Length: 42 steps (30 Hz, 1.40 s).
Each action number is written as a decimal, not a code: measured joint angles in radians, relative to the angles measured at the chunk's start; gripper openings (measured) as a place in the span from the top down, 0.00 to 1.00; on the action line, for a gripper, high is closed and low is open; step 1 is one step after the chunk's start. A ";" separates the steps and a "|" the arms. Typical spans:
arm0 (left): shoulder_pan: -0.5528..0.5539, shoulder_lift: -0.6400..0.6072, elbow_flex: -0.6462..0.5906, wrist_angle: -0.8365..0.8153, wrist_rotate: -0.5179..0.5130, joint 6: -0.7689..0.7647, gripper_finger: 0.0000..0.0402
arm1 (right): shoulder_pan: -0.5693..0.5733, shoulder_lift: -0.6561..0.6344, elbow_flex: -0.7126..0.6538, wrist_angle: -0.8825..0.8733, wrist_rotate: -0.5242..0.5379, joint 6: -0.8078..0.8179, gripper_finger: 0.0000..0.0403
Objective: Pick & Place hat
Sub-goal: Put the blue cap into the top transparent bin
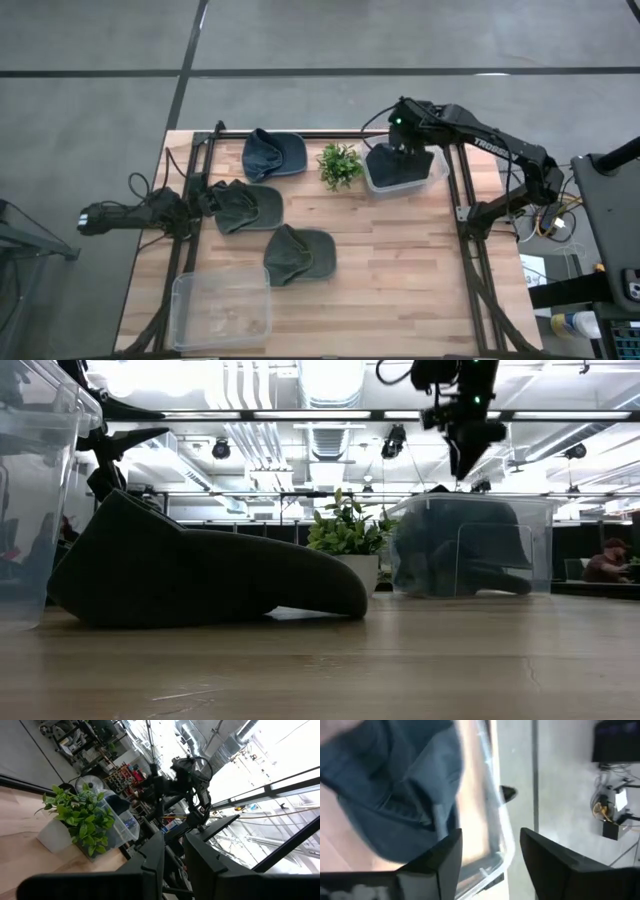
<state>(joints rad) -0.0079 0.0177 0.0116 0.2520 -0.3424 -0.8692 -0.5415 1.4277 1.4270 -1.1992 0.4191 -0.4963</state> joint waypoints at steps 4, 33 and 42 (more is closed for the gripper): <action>0.000 0.000 0.000 0.000 0.000 -0.001 0.83 | 0.000 -0.001 0.086 0.002 0.000 0.051 0.46; 0.000 0.000 0.000 0.009 -0.055 -0.066 0.83 | 0.023 0.022 0.246 0.660 -0.526 0.754 0.44; 0.000 0.000 0.000 0.007 -0.055 -0.066 0.83 | 0.128 0.153 0.250 0.745 -0.534 0.842 0.44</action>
<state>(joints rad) -0.0080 0.0177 0.0116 0.2591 -0.3971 -0.9352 -0.4136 1.5804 1.6768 -0.4541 -0.1145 0.3459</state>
